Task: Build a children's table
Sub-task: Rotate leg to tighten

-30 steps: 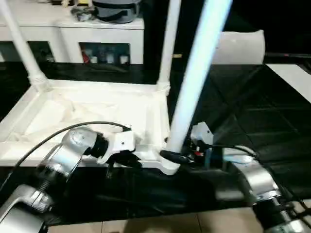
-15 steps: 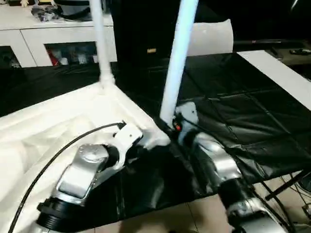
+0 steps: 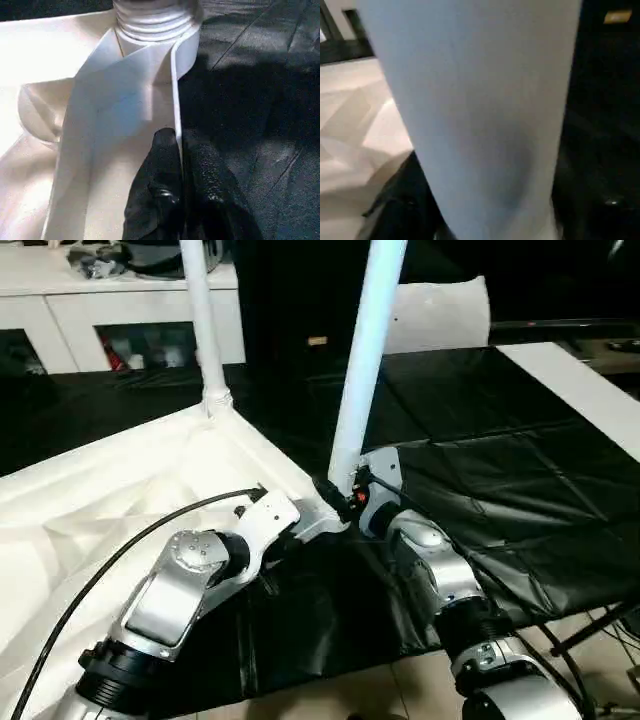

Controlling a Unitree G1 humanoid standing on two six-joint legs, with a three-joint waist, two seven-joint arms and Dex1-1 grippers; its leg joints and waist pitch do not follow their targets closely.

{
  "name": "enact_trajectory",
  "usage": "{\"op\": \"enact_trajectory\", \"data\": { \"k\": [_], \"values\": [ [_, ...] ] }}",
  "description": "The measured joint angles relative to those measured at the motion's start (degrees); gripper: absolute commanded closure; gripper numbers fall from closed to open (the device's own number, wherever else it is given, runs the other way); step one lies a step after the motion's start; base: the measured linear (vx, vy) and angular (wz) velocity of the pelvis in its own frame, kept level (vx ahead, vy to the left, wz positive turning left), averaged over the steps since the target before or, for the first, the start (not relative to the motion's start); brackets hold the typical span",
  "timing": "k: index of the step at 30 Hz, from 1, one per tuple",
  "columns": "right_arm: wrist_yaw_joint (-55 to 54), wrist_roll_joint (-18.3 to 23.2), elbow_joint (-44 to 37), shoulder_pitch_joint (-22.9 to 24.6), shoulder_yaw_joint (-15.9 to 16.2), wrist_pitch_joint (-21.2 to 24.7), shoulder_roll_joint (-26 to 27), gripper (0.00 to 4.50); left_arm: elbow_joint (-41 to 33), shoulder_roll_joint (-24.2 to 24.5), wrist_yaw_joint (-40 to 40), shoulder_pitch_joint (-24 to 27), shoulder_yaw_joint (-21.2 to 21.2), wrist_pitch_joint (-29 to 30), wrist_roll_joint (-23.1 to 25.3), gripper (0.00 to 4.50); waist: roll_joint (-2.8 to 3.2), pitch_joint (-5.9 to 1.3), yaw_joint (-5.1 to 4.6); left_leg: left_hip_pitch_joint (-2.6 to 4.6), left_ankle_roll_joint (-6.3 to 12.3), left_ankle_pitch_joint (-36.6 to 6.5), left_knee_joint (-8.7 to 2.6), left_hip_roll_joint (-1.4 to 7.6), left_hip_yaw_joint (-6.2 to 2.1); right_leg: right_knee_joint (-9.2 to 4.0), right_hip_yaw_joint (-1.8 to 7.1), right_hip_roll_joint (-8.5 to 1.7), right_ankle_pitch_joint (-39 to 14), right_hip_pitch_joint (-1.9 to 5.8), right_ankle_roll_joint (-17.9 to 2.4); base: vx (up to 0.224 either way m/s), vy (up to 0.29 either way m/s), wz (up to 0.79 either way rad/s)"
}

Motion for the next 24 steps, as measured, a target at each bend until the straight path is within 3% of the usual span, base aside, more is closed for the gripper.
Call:
{"op": "enact_trajectory", "data": {
  "k": [4,12,18,21,24],
  "values": [
    [2.2,0.0,-0.6,2.5,0.2,-0.3,-1.1,0.89,1.3,0.3,-1.1,-0.8,0.2,-1.3,-1.7,4.50,0.08,0.05,1.29,-0.24,-0.12,-0.1,-0.18,0.15,0.01,0.16,-0.02,0.13,0.1,-0.30,-0.2,0.000,0.000,0.00],
    [10.6,0.0,-12.5,11.5,2.8,-0.2,-7.6,0.18,5.8,3.8,-6.4,-2.7,0.2,-7.9,-3.7,4.50,0.17,0.10,2.74,-0.44,-0.11,0.0,-0.32,0.23,0.29,0.14,0.07,0.16,0.3,-0.64,-0.5,0.000,0.000,0.00],
    [19.7,2.7,-22.5,18.2,4.2,2.2,-14.5,0.03,12.0,7.9,-12.8,-5.1,-0.6,-16.3,-4.5,4.50,0.35,0.21,3.32,-0.32,-0.11,0.0,-0.26,0.23,0.33,0.09,0.10,0.12,0.2,-0.65,-0.1,0.000,0.000,0.00],
    [23.0,3.9,-25.9,18.4,3.7,3.8,-17.8,0.03,15.1,9.8,-16.4,-6.1,-0.8,-20.8,-4.6,4.50,0.39,0.24,3.57,-0.33,-0.11,0.0,-0.22,0.23,0.37,0.11,0.13,0.11,0.4,-0.65,-0.4,0.000,0.000,0.00],
    [27.2,5.1,-29.2,18.4,3.7,5.3,-21.7,0.03,17.4,10.6,-21.5,-7.2,-1.7,-24.4,-4.9,4.50,0.39,0.24,4.64,-0.35,-0.10,0.0,-0.17,0.23,0.40,0.10,0.13,0.06,0.4,-0.63,-0.4,0.000,0.000,0.00]
  ]
}}
